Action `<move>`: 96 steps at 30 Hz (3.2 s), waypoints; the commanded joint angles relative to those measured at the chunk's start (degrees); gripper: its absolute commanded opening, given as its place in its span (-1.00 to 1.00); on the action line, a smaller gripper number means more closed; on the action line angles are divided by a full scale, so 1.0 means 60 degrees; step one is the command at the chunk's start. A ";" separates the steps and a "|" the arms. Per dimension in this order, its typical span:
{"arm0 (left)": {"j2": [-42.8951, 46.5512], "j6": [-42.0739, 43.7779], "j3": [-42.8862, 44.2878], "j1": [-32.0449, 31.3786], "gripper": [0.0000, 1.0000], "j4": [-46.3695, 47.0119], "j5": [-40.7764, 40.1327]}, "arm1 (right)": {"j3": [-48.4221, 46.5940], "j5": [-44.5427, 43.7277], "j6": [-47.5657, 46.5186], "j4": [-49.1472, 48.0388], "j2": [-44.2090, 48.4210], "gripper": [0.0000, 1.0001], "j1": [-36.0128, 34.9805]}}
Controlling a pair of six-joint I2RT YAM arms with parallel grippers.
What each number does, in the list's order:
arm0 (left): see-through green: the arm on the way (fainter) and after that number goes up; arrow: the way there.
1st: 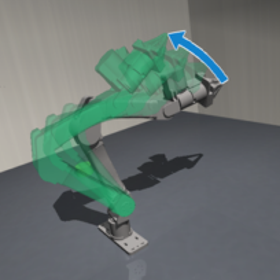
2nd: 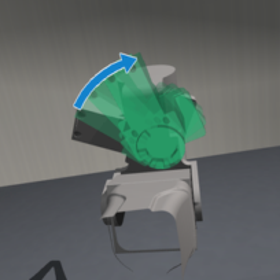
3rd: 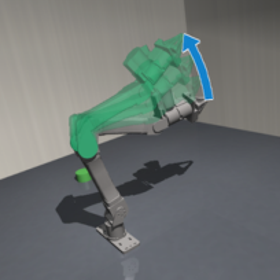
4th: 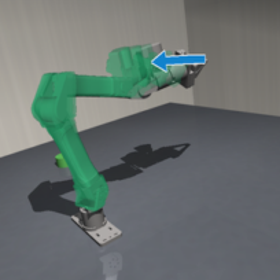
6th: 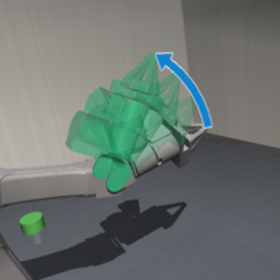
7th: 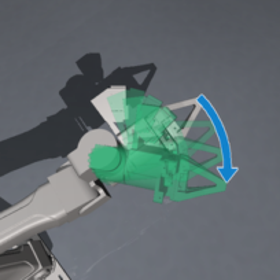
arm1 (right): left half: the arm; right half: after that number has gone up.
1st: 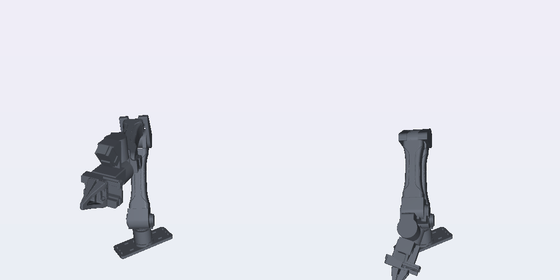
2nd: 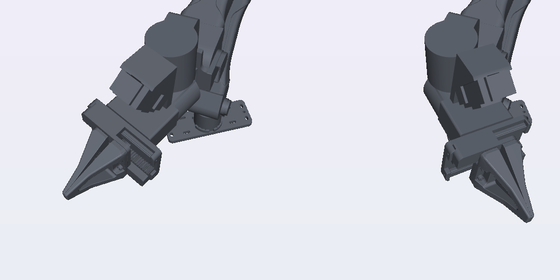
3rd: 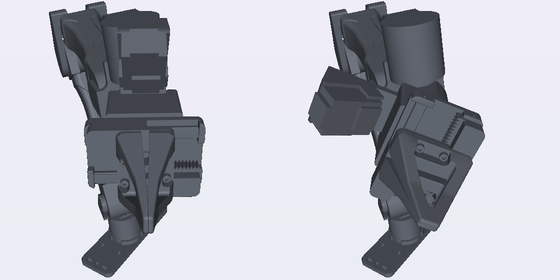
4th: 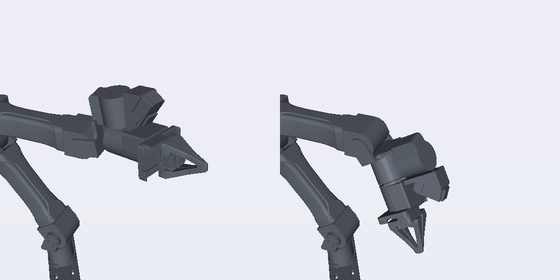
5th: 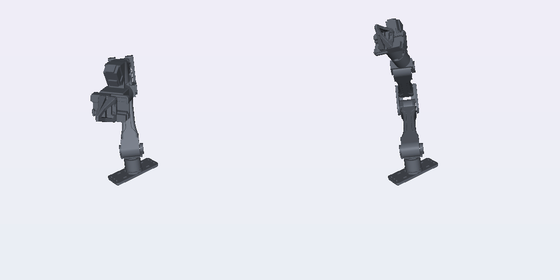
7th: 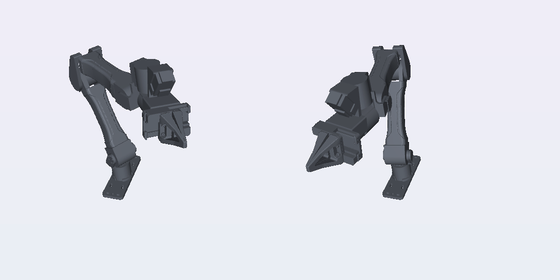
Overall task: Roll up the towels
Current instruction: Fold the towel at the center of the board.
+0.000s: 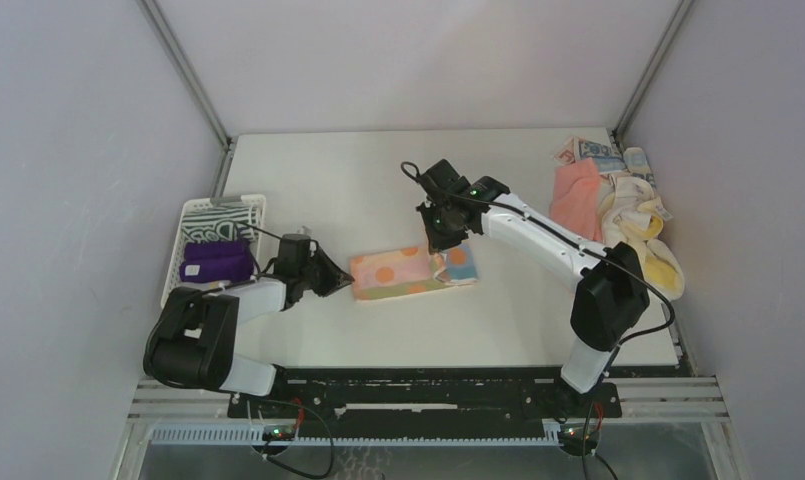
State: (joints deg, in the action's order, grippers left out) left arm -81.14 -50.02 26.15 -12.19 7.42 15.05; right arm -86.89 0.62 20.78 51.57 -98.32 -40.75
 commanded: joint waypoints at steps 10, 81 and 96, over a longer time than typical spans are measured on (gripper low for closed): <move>0.0116 0.0104 -0.0344 -0.0162 -0.89 0.0266 -0.0160 | -0.1622 0.0687 0.0732 -0.0385 -0.1272 -1.00 -0.0774; 0.0208 0.0231 -0.0319 -0.0344 -0.91 -0.0164 -0.0496 | -0.0888 -0.3576 -0.0519 0.2256 0.0697 -1.00 0.1090; 0.0242 0.0251 -0.0308 -0.0347 -0.91 -0.0248 -0.0560 | -0.0917 -0.4334 -0.0850 0.3313 0.1061 -1.00 0.1579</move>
State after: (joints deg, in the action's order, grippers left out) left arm -79.83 -49.95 25.06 -13.87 7.51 13.17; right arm -92.05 -22.39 16.88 69.01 -95.68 -32.62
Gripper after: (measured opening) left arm 0.046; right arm 0.019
